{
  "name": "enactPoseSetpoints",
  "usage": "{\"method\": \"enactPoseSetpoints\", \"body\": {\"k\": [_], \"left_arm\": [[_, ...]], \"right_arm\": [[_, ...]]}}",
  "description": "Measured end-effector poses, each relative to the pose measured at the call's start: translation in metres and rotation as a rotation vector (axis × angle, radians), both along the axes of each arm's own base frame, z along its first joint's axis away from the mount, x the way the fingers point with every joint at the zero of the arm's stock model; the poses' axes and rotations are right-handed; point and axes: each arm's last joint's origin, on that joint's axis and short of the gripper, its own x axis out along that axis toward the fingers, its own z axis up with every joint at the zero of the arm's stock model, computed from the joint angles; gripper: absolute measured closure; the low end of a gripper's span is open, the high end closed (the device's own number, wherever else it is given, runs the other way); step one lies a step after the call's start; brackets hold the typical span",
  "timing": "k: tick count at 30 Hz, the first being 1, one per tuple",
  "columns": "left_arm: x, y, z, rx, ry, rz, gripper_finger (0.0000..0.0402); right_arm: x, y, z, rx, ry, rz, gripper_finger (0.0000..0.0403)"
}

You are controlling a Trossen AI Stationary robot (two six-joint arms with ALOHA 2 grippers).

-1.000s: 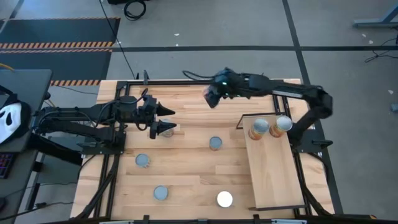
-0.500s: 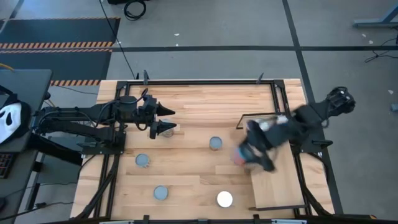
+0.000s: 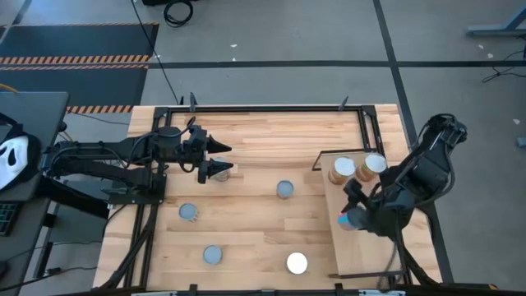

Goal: Pick and place cans onto a shelf
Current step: Put the small canned corn on the shelf

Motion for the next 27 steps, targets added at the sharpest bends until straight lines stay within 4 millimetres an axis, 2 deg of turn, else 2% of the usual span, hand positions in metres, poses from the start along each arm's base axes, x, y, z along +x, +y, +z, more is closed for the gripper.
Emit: {"method": "enactPoseSetpoints", "body": {"k": [3, 7, 11, 14, 21, 27], "left_arm": [[0.0, 0.0, 0.0, 0.0, 0.0, 0.0, 0.0056], [0.0, 0.0, 0.0, 0.0, 0.0, 0.0, 0.0056], [0.0, 0.0, 0.0, 0.0, 0.0, 0.0, 0.0056], [0.0, 0.0, 0.0, 0.0, 0.0, 0.0, 0.0056], [0.0, 0.0, 0.0, 0.0, 0.0, 0.0, 0.0056], [0.0, 0.0, 0.0, 0.0, 0.0, 0.0, 0.0056]], "right_arm": [[0.004, -0.003, -0.006, -0.132, -0.026, 0.202, 0.0113], [0.014, -0.009, -0.023, -0.161, 0.044, 0.253, 0.0113], [0.02, -0.021, -0.049, -0.291, 0.136, 0.349, 0.0113], [0.023, -0.031, -0.06, -0.357, 0.186, 0.406, 0.0113], [0.035, -0.052, -0.068, -0.32, 0.254, 0.372, 0.0113], [0.041, -0.059, -0.072, -0.171, 0.328, 0.443, 0.0113]]}}
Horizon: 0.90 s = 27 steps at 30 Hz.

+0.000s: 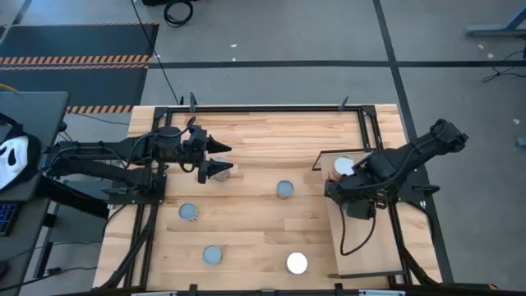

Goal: Pick and place cans onto a shelf
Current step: Put the small canned corn on the shelf, then put the canned oranges on the shelf

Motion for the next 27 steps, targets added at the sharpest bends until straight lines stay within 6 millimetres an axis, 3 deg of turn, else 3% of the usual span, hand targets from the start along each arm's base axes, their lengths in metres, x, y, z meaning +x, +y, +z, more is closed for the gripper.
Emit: {"method": "enactPoseSetpoints", "body": {"k": [5, 16, 22, 27], "left_arm": [[0.0, 0.0, 0.0, 0.0, 0.0, 0.0, 0.0056], [0.0, 0.0, 0.0, 0.0, 0.0, 0.0, 0.0056], [0.0, 0.0, 0.0, 0.0, 0.0, 0.0, 0.0056], [0.0, 0.0, 0.0, 0.0, 0.0, 0.0, 0.0056]], "right_arm": [[0.004, -0.001, -0.001, -0.043, -0.044, 0.036, 0.0109], [0.004, -0.002, 0.0, -0.061, -0.035, -0.043, 0.0039], [0.0, 0.009, 0.03, -0.022, -0.105, -0.09, 0.0036], [0.007, 0.019, 0.06, 0.113, -0.279, -0.155, 0.0036]]}}
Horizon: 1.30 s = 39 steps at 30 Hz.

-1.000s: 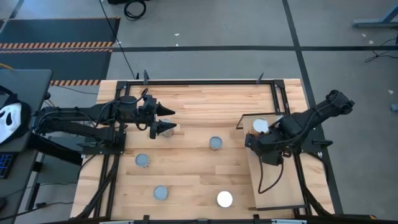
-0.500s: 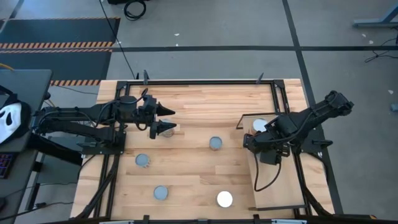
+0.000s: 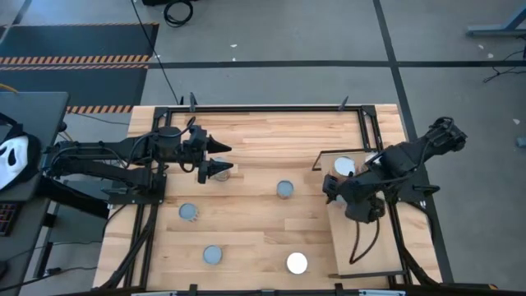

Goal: Pick and place cans onto a shelf
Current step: Put the canned oranges on the shelf

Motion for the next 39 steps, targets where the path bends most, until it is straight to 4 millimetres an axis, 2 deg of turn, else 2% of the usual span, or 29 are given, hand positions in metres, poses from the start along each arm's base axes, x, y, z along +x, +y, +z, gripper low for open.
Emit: {"method": "enactPoseSetpoints", "body": {"k": [4, 8, 14, 18, 25, 32, 39], "left_arm": [[0.0, 0.0, 0.0, 0.0, 0.0, 0.0, 0.0056], [0.0, 0.0, 0.0, 0.0, 0.0, 0.0, 0.0056], [0.0, 0.0, 0.0, 0.0, 0.0, 0.0, 0.0056], [0.0, 0.0, 0.0, 0.0, 0.0, 0.0, 0.0056], [0.0, 0.0, 0.0, 0.0, 0.0, 0.0, 0.0056], [0.0, 0.0, 0.0, 0.0, 0.0, 0.0, 0.0056], [0.0, 0.0, 0.0, 0.0, 0.0, 0.0, 0.0056]], "right_arm": [[0.028, -0.001, 0.011, 0.189, -0.152, -0.217, 0.004], [0.066, -0.014, -0.002, 0.296, -0.14, -0.517, 0.0049], [0.127, -0.038, -0.044, 0.306, -0.123, -0.843, 0.0054], [0.157, -0.048, -0.081, 0.274, -0.06, -0.932, 0.0044], [0.175, -0.049, -0.119, 0.223, 0.041, -0.995, 0.0006], [0.183, -0.065, -0.153, 0.153, 0.192, -0.986, 0.0004], [0.182, -0.091, -0.162, 0.103, 0.256, -0.997, 0.0003]]}}
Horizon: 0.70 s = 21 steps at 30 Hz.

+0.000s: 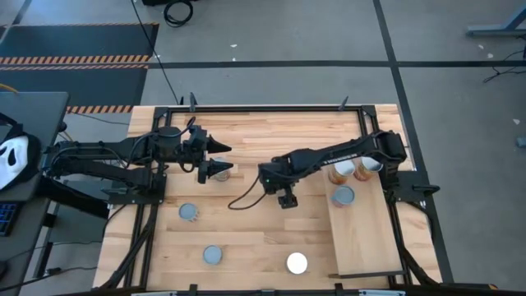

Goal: Pick and place cans onto a shelf
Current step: Put the canned oranges on the shelf

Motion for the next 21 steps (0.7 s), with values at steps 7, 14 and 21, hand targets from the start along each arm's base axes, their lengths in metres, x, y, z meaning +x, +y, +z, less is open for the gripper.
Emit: {"method": "enactPoseSetpoints", "body": {"k": [7, 14, 21], "left_arm": [[0.0, 0.0, 0.0, 0.0, 0.0, 0.0, 0.0056], [0.0, 0.0, 0.0, 0.0, 0.0, 0.0, 0.0056], [0.0, 0.0, 0.0, 0.0, 0.0, -0.001, 0.0056]], "right_arm": [[-0.007, -0.011, -0.002, 0.014, 0.084, -0.017, 0.0004], [-0.013, -0.007, 0.01, 0.038, 0.066, -0.062, 0.0004], [-0.02, -0.005, 0.002, 0.068, 0.075, -0.139, 0.0007]]}}
